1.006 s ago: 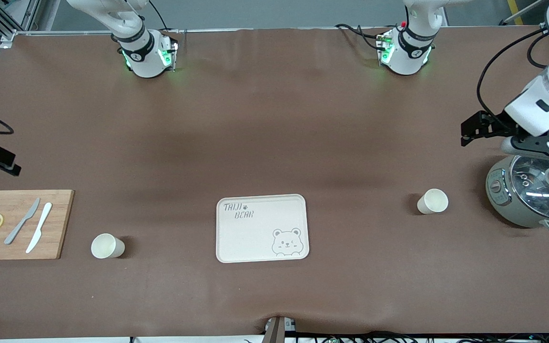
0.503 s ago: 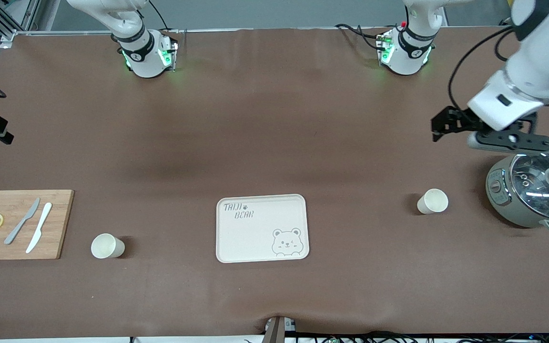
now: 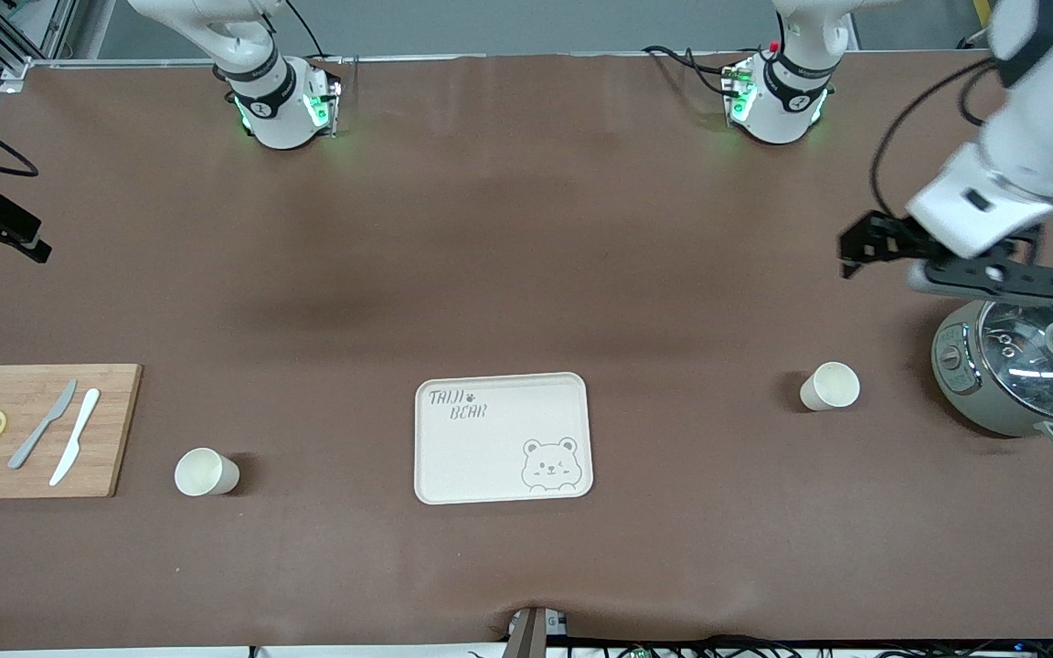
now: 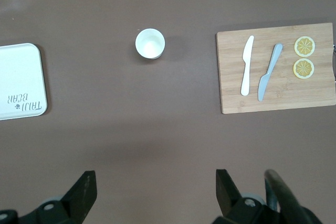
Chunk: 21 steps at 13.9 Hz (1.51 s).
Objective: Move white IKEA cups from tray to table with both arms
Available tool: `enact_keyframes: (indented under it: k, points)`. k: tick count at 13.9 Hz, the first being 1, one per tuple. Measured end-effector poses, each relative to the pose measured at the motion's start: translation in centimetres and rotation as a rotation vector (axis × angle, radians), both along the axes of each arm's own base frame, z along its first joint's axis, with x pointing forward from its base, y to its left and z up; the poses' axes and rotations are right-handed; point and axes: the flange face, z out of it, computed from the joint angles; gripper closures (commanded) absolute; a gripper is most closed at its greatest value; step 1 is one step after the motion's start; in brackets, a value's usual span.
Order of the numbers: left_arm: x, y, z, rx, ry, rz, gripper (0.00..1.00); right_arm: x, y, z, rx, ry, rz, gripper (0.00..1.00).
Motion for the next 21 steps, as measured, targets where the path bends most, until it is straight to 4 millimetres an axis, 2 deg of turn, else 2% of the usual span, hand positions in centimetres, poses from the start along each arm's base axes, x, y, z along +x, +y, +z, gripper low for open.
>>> enact_keyframes:
  k: [1, 2, 6, 11, 15, 21]
  points:
    - [0.6, 1.6, -0.2, -0.004, -0.005, 0.002, 0.0, 0.0, 0.1, 0.0, -0.001, 0.0, 0.002, 0.0]
    - [1.0, 2.4, -0.1, -0.007, -0.012, 0.004, 0.0, 0.0, 0.2, 0.0, -0.004, 0.0, 0.003, 0.0]
    - [1.2, 2.1, 1.5, -0.013, -0.045, 0.001, 0.0, 0.0, 0.2, 0.0, -0.006, 0.001, 0.003, 0.0]
    - [1.3, 2.6, 0.8, -0.005, -0.023, 0.02, 0.0, 0.0, 0.2, -0.1, -0.007, 0.002, 0.003, 0.0]
    - [1.3, 1.5, 0.4, -0.002, -0.016, 0.01, 0.0, 0.0, 0.2, -0.1, -0.008, 0.002, 0.003, 0.0]
    - [1.5, 2.8, 0.1, -0.014, -0.007, 0.04, 0.0, 0.0, 0.2, -0.1, -0.008, 0.002, 0.004, 0.0]
